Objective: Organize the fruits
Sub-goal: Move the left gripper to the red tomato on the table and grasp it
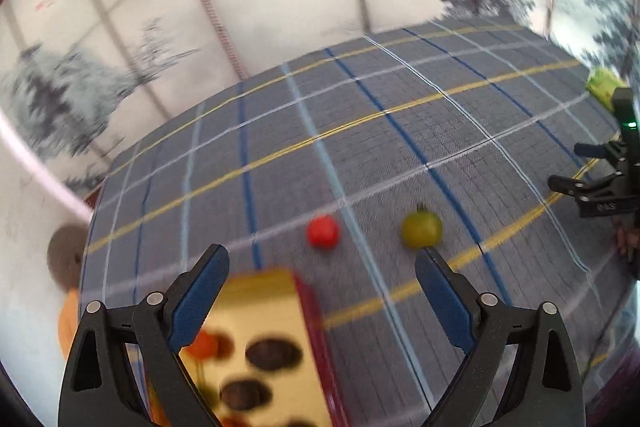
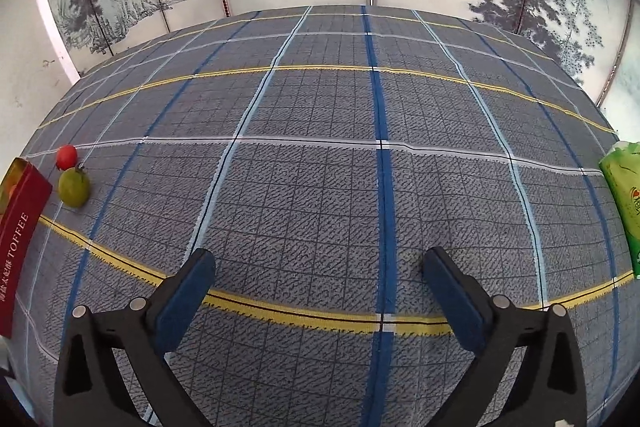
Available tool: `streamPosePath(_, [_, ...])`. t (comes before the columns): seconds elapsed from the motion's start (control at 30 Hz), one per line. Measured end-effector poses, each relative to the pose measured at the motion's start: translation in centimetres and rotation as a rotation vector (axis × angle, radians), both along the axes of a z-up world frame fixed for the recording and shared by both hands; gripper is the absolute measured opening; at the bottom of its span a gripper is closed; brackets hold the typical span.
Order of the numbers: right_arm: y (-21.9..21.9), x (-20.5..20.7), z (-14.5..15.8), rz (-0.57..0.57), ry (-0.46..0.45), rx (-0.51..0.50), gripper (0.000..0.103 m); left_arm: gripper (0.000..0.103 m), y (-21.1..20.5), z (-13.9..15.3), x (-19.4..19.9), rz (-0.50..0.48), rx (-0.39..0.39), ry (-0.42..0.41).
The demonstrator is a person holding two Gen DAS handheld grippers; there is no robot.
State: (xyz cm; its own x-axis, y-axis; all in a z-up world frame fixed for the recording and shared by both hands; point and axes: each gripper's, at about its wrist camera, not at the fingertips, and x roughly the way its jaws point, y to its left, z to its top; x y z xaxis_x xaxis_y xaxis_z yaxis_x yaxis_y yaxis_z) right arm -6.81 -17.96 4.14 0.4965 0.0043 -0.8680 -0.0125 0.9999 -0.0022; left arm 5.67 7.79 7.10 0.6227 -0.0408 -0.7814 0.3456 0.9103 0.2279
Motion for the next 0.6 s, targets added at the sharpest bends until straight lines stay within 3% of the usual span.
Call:
streamPosePath(0.1, [-0.1, 0.0, 0.1, 0.004, -0.005, 0.018, 0.103, 0.078, -0.8, -2.1, 3.7, -0.029, 0.031, 0.096])
streamPosePath(0.37, [-0.5, -0.3, 0.4, 0.023, -0.022, 0.09, 0.103, 0.068, 0.8, -6.3, 8.1, 0.042, 0.008, 0.228])
streamPosePath(0.47, [-0.5, -0.2, 0.4, 0.031, -0.022, 0.098, 0.103, 0.049, 0.8, -7.8, 8.8, 0.043, -0.028, 0.284])
streamPosePath(0.5, [-0.4, -0.3, 0.5, 0.032, -0.022, 0.098, 0.103, 0.037, 0.6, -8.3, 9.0, 0.045, -0.035, 0.312])
streamPosePath(0.6, [-0.4, -0.2, 0.5, 0.033, -0.021, 0.099, 0.103, 0.031, 1.1, -8.5, 9.1, 0.057, -0.096, 0.306])
